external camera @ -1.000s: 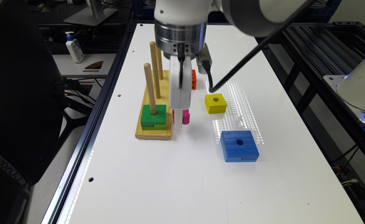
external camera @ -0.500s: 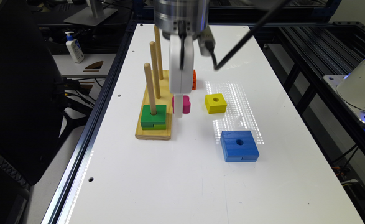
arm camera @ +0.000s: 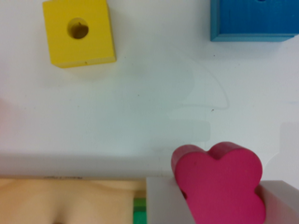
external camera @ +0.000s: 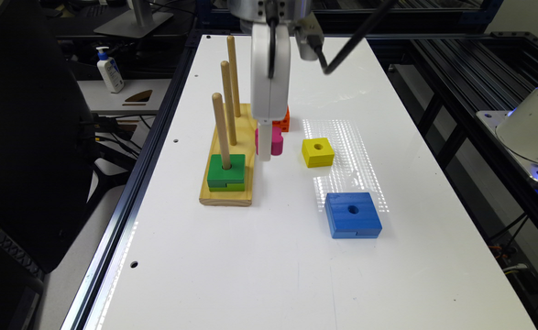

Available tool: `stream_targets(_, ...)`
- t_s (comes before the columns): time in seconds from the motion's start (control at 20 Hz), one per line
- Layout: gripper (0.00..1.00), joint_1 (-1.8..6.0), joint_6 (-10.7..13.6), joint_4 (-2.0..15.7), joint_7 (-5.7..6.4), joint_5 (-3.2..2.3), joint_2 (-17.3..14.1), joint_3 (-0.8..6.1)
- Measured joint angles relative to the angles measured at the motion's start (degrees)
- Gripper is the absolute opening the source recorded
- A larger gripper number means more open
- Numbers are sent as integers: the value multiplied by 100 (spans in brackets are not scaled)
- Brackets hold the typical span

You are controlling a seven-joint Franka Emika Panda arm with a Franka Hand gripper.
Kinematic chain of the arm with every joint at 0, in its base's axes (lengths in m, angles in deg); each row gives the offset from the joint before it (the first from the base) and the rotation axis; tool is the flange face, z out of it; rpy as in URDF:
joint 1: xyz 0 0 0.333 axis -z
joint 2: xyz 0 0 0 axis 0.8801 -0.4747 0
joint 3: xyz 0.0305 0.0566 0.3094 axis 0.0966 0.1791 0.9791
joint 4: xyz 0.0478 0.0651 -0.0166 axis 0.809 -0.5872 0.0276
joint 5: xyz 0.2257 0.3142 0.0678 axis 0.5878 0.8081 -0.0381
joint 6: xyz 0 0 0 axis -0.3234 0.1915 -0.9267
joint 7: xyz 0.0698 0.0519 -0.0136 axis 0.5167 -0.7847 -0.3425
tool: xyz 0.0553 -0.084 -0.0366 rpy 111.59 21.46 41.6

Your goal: Pick up pink flower.

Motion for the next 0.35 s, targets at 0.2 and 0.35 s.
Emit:
stream_targets(0.2,0,0,298,-4,19,2,299,18)
stream_targets(0.35,0,1,329,2,21,2,365,21)
